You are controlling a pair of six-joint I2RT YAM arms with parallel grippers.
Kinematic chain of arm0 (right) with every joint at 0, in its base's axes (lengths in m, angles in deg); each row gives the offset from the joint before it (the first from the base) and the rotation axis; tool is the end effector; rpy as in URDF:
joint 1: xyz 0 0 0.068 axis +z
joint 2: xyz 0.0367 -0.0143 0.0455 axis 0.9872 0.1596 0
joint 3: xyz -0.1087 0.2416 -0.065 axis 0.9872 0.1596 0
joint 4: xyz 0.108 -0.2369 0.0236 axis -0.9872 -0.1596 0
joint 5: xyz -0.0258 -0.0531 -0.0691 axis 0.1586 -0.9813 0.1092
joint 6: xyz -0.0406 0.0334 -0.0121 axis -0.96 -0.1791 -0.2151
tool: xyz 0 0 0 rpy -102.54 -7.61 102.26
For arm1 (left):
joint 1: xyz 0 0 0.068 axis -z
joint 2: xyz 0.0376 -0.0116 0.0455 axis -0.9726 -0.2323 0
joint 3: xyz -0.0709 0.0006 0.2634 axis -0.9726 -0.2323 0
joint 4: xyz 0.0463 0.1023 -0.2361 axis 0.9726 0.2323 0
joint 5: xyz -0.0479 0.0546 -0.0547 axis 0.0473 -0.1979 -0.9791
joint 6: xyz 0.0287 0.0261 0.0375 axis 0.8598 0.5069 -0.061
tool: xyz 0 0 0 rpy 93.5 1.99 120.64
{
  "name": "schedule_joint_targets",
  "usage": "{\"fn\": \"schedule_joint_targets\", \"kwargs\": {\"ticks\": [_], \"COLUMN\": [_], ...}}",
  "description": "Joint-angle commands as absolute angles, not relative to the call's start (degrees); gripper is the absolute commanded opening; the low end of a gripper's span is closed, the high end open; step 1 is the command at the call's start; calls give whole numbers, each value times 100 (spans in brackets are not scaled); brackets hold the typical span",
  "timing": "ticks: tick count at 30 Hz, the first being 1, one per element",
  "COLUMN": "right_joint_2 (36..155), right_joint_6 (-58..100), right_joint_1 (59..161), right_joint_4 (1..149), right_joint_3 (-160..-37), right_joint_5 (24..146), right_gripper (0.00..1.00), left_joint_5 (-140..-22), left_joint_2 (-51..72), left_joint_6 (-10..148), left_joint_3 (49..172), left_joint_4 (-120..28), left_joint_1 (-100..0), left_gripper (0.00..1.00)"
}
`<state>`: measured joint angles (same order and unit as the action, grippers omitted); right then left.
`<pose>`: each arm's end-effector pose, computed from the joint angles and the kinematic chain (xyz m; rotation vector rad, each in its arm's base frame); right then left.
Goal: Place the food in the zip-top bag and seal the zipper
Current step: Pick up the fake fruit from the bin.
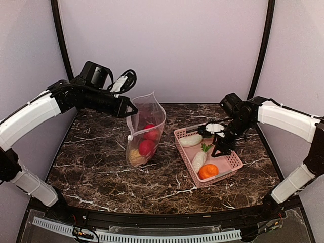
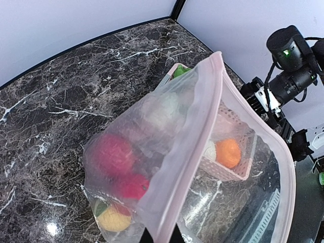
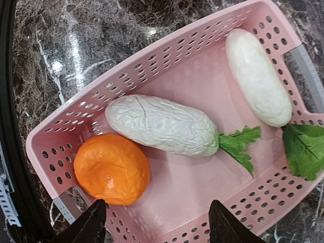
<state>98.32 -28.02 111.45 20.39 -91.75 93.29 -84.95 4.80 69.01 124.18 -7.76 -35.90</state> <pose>0.2376 0.1521 0.2691 -1.6861 2.1706 0.3300 0.2324 -0.2099 0.3972 0.6784 2.0975 -0.7585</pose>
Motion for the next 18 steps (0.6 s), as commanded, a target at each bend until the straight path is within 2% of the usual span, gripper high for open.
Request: {"fn": "schedule_joint_targets", "kwargs": {"ticks": [1,7,10,12,18], "right_joint_2": [10163,10608,10820,10940,11191], "right_joint_6": [-2668,-2588,-2538,-2500,-2363], "right_joint_1": [11131,11132,11140,11148,11174], "right_joint_4": [1695,1549,1431,1448,1567], "right_joint_3": [-9250,-9363,-9411,-9383,-9297], "right_joint_5": [9853,10354,10697,10715,10634], "right_gripper": [69,75,82,87,92], "left_joint_5": [-8524,-8621,-8626,-8640,-8670], "left_joint_2": [761,740,709,695,650], "left_joint_6": [6837,6771,6771,6745,6684], "left_joint_3": [12205,12131,12126,12115,12059], "left_joint_4": [-925,-1055,-1026,-1045,-1082], "left_joint_1": [-3583,-3582,-3579,-3579,-3579], "left_gripper": [1,1,1,1,1]}}
